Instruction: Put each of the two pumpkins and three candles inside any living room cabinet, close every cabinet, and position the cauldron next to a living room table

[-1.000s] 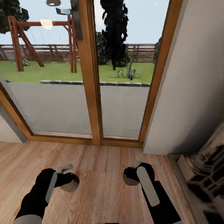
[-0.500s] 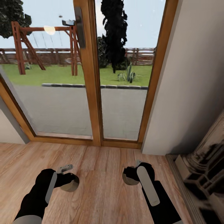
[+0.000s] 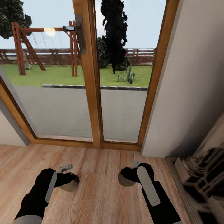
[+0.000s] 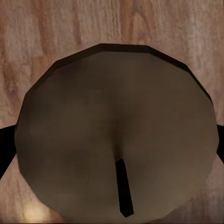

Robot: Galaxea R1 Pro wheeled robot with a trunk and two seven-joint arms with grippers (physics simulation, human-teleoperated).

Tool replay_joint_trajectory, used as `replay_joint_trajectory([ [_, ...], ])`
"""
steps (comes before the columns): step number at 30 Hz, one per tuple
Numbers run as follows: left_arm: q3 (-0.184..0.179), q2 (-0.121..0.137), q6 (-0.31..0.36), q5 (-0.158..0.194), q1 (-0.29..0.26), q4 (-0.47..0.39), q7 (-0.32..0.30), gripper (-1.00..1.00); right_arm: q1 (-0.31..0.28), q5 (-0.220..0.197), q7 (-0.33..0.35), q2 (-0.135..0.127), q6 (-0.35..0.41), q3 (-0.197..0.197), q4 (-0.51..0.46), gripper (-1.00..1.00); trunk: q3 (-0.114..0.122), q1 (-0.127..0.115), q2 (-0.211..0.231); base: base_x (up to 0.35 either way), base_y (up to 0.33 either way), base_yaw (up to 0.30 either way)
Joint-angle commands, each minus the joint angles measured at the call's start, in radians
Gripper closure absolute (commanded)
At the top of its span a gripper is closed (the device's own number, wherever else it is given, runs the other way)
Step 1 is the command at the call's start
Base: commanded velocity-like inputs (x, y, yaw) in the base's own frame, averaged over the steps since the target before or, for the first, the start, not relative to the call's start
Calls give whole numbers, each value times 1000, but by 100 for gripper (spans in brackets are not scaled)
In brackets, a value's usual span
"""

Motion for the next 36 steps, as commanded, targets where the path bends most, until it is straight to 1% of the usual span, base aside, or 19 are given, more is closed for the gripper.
replay_joint_trajectory([
  [1, 0, 1, 0, 0, 0, 0, 0, 100, 0, -3, 1, 0, 0, 1, 1, 100, 3, -4, 7, 0, 0, 0],
  [19, -2, -2, 2, -1, 0, 0, 0, 100, 1, -11, 2, 0, 0, 2, 15, 100, 60, -73, 133, 0, 0, 0],
  [25, -7, -6, 0, -3, 0, 0, 1, 100, 1, -15, 3, 0, 1, -4, 15, 100, 78, -96, 175, 0, 0, 0],
  [36, -5, -5, 1, -2, 0, 0, 1, 100, 1, -15, 2, 0, 2, -8, 15, 100, 113, -138, 252, -6, 0, 0],
])
